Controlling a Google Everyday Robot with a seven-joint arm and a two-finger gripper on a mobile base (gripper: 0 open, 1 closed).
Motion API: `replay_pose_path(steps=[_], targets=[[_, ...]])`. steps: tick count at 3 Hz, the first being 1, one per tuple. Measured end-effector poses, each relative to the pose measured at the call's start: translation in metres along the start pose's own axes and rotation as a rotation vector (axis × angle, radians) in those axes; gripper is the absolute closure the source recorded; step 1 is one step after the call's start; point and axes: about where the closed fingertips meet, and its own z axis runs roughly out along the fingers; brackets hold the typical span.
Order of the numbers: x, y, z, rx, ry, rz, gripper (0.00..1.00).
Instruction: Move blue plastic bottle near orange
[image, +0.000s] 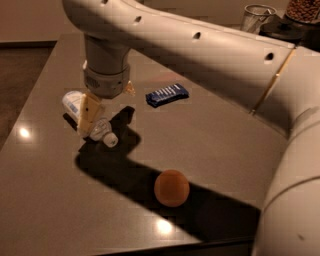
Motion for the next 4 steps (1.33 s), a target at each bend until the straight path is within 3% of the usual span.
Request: replay_pose_path(steps=[1,3,4], targets=[[-0.018,0.011,0.017,-0.019,0.04,-0.016,0.02],[-0.024,0.029,0.01,0.001,0.069,-0.024,0.46],[-0.007,0.031,-0.005,0.032,0.066,0.009,0.7]])
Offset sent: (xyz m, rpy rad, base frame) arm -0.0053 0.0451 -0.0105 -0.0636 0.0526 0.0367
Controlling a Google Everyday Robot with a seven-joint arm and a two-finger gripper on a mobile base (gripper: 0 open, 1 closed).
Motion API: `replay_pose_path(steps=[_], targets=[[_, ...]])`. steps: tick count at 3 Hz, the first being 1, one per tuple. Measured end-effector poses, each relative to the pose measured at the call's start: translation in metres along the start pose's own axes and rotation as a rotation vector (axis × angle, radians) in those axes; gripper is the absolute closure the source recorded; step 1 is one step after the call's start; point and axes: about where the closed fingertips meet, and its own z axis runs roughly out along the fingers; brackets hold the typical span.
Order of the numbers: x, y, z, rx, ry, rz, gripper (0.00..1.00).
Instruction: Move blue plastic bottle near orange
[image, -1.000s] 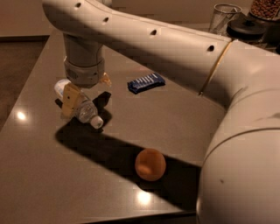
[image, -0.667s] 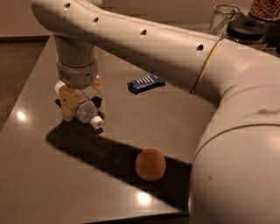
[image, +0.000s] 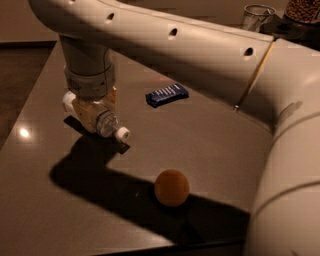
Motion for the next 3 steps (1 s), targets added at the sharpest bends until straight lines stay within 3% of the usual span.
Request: replay_pose_path(steps=[1,2,3], targets=[[0.026,-0.003,-0.015,0.026,-0.01,0.044,0.93],[0.055,-0.007,-0.027,0.042,-0.023,0.101,1.0],[0.082,-0.011,-0.029,0.04,-0.028,0.154,1.0]])
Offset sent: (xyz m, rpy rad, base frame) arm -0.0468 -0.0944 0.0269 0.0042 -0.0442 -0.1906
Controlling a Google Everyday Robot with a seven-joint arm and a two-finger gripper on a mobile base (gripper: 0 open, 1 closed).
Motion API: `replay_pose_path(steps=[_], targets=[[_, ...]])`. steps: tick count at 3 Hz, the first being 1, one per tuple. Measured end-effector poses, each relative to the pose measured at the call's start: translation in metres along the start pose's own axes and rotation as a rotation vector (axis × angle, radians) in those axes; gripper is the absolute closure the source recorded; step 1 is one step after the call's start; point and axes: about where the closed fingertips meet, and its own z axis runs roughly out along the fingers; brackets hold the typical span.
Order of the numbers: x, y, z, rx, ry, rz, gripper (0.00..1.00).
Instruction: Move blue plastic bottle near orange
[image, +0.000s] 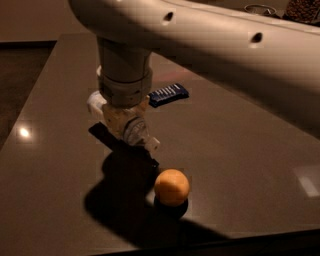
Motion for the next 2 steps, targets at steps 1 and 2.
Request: replay_pose_path(steps=[1,2], targets=[[0.024,-0.01,-0.005,0.01,0.01,0.033,1.0],[0.046,-0.022,-0.017,0.026,0.03,0.042,1.0]])
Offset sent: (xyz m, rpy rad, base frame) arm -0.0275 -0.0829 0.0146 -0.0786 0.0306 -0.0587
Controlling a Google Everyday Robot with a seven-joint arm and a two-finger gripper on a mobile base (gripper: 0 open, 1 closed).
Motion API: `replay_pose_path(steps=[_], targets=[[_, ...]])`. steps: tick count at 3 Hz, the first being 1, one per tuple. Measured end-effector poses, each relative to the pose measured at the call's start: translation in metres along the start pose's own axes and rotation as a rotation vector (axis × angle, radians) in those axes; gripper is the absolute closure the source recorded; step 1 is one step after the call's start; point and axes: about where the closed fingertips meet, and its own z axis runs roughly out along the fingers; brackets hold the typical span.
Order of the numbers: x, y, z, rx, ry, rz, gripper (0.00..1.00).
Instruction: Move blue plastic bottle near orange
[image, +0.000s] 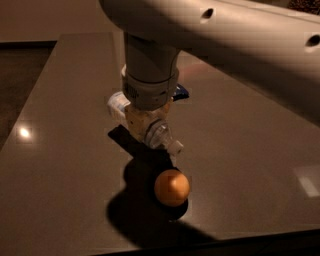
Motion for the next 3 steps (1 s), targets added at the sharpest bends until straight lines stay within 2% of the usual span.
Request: replay_pose_path(steps=[2,3], targets=[[0.037,-0.018,-0.008,0.003,0.02,-0.007,1.0],[0.052,-0.023,-0.003,-0.003,0.005,-0.014,1.0]])
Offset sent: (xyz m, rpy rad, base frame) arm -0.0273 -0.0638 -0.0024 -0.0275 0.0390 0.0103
